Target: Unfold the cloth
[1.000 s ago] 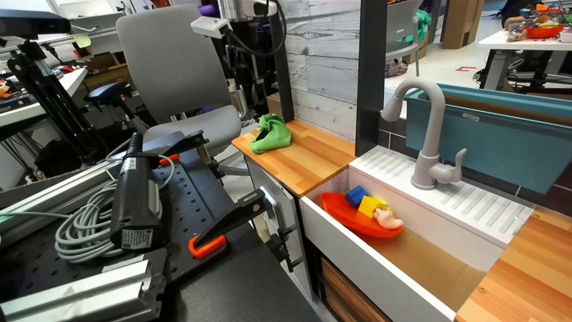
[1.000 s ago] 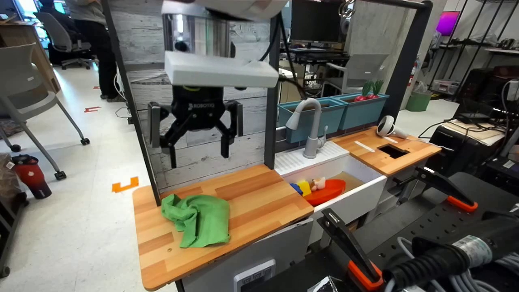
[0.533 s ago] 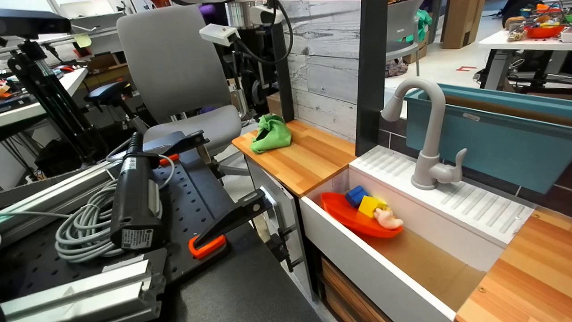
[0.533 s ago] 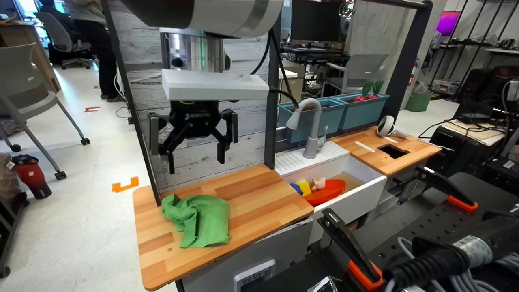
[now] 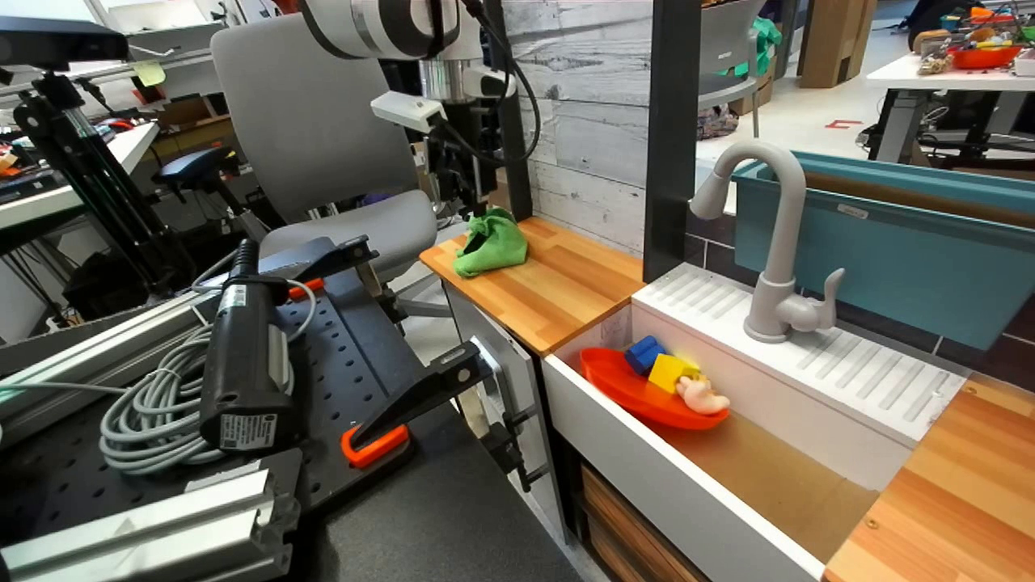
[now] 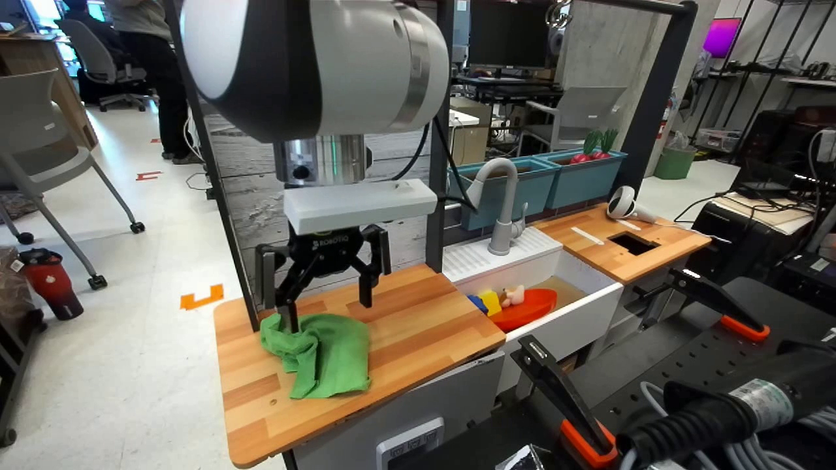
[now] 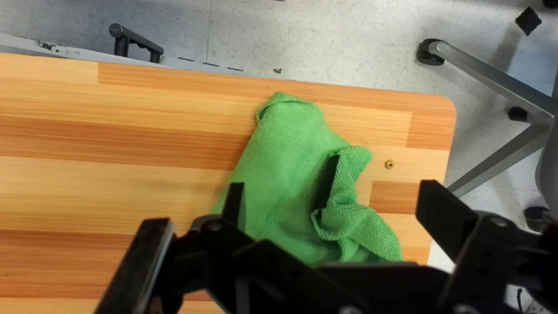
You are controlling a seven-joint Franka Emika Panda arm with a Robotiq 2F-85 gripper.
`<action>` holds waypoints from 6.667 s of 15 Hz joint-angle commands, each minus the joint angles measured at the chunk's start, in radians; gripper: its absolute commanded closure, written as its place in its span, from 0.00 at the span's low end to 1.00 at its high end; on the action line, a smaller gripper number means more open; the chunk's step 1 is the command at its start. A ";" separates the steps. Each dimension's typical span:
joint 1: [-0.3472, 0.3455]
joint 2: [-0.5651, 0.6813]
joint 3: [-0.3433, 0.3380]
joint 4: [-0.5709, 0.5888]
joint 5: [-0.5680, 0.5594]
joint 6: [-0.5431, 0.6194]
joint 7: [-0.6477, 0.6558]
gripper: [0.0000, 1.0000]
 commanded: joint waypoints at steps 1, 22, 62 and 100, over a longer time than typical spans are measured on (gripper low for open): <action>0.029 0.085 -0.014 0.105 -0.022 -0.001 -0.030 0.00; 0.064 0.280 -0.007 0.335 -0.052 -0.029 -0.113 0.44; -0.152 -0.653 0.061 -0.526 0.356 0.114 -0.201 0.99; -0.076 0.124 -0.020 0.160 0.079 0.110 -0.148 0.99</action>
